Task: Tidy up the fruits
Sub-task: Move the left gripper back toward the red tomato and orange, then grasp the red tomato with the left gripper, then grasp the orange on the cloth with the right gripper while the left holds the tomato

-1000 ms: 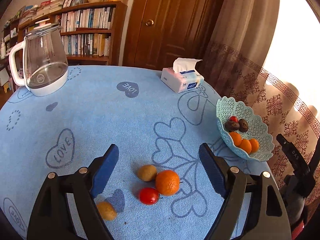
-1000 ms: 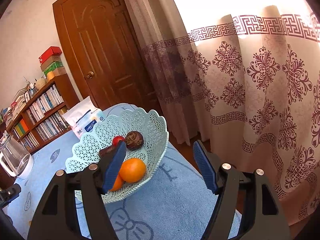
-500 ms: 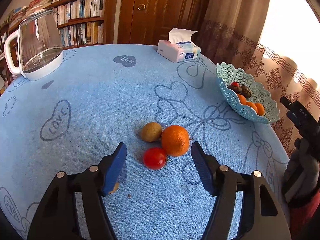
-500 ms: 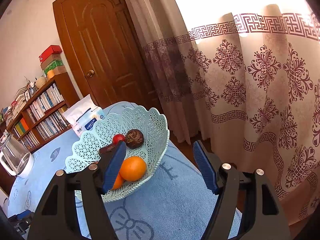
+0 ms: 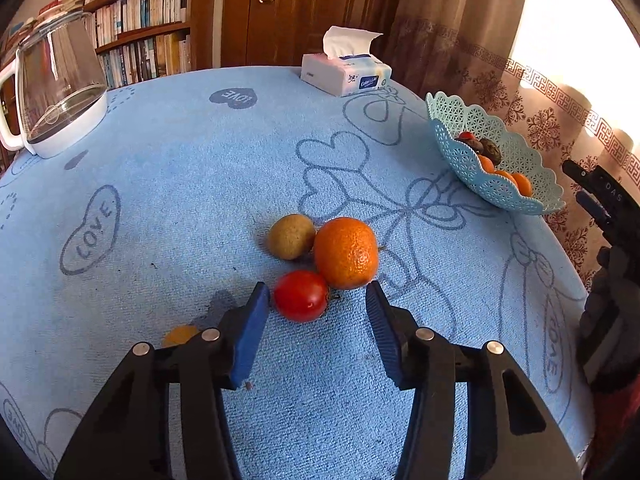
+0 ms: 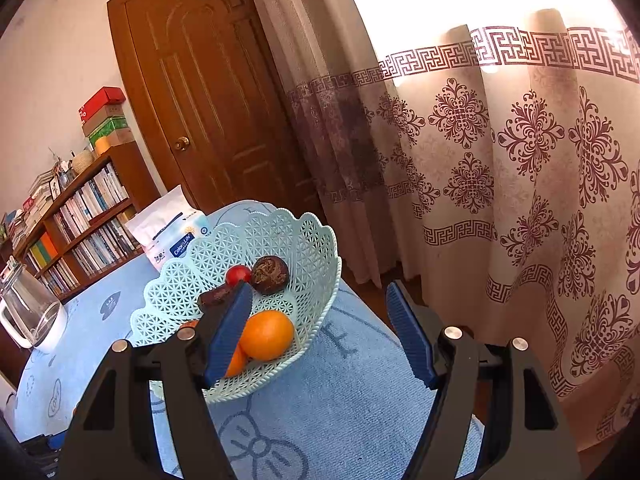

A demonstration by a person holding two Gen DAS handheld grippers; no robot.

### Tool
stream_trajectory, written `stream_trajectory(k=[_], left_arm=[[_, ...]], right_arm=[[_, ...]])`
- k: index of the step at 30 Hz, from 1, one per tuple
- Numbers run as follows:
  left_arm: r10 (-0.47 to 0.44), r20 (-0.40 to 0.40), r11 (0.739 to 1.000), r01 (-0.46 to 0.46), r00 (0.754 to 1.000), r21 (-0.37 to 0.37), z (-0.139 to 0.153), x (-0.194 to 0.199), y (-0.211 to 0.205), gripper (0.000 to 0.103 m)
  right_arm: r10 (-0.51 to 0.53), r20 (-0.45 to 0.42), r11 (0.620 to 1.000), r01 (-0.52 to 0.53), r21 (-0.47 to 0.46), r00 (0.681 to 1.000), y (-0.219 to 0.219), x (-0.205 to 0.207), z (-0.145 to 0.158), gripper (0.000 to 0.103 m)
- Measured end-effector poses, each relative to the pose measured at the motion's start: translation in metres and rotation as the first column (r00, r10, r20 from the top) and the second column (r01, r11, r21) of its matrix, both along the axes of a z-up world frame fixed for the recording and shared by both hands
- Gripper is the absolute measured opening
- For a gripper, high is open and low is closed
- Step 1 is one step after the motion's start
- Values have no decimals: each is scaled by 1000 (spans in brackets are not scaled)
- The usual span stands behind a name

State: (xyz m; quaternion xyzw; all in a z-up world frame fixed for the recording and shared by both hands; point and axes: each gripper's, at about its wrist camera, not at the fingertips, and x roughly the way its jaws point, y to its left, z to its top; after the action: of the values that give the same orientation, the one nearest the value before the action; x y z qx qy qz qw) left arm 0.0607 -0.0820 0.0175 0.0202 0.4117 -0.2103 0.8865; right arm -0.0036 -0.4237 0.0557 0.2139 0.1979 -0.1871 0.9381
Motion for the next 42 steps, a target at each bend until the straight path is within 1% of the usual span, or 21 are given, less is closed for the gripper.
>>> stream_trajectory(k=[3,4,5,6,10,14,17,20,24,30,33,35,36,37,38,42], left_arm=[[5,-8,1000,-5,1000,6,-2,1,0,43],[8,-8,1000,-8,1000,5,-2,1,0,40],[13,-7,1000,-13,1000,5,-2,1,1,35],[19,-7,1000,-18,1000,7,-2,1,1,33],[21,12,1000,-22,1000,13,0,-2,1,33],[21,63,999,-22,998,23,6,-11,-1,33],[21,90,1000,-23,996,12,10,-18,2,33],[33,98,999,-32,995,-16,13,-22,9,33],[78,114,995,-69,990,-75,24,-22,25,33],[171,141,975,-147,975,-165,38,-24,54,33],[221,145,962,-191,964,-194,42,-22,67,33],[249,152,957,-218,956,-194,43,-22,73,33],[257,151,954,-226,955,-197,43,-22,75,33],[264,147,951,-232,953,-204,43,-22,78,33],[269,145,949,-237,952,-208,43,-22,79,33],[277,142,945,-243,950,-217,43,-22,82,33]], right_arm=[[0,0,1000,0,0,1000,0,0,0,71],[0,0,1000,0,0,1000,0,0,0,71],[-1,0,1000,1,0,1000,0,0,0,71],[0,0,1000,0,0,1000,0,0,0,71],[-2,-1,1000,2,-3,1000,1,0,0,71],[-6,-3,1000,6,-13,1000,1,0,0,71],[-10,2,999,10,-37,1000,4,-1,2,71],[-7,10,997,7,-74,1000,9,-2,5,71],[10,10,992,-9,-129,1000,20,-1,7,71],[40,14,971,-35,-237,999,42,1,13,71],[87,14,957,-80,-279,996,59,2,17,71],[142,6,949,-134,-286,990,72,4,20,71],[180,-4,944,-173,-282,984,79,6,21,73],[224,-14,937,-219,-271,975,86,8,21,80],[269,-22,930,-266,-253,963,92,11,20,83],[441,-83,880,-449,-156,894,123,26,14,83]])
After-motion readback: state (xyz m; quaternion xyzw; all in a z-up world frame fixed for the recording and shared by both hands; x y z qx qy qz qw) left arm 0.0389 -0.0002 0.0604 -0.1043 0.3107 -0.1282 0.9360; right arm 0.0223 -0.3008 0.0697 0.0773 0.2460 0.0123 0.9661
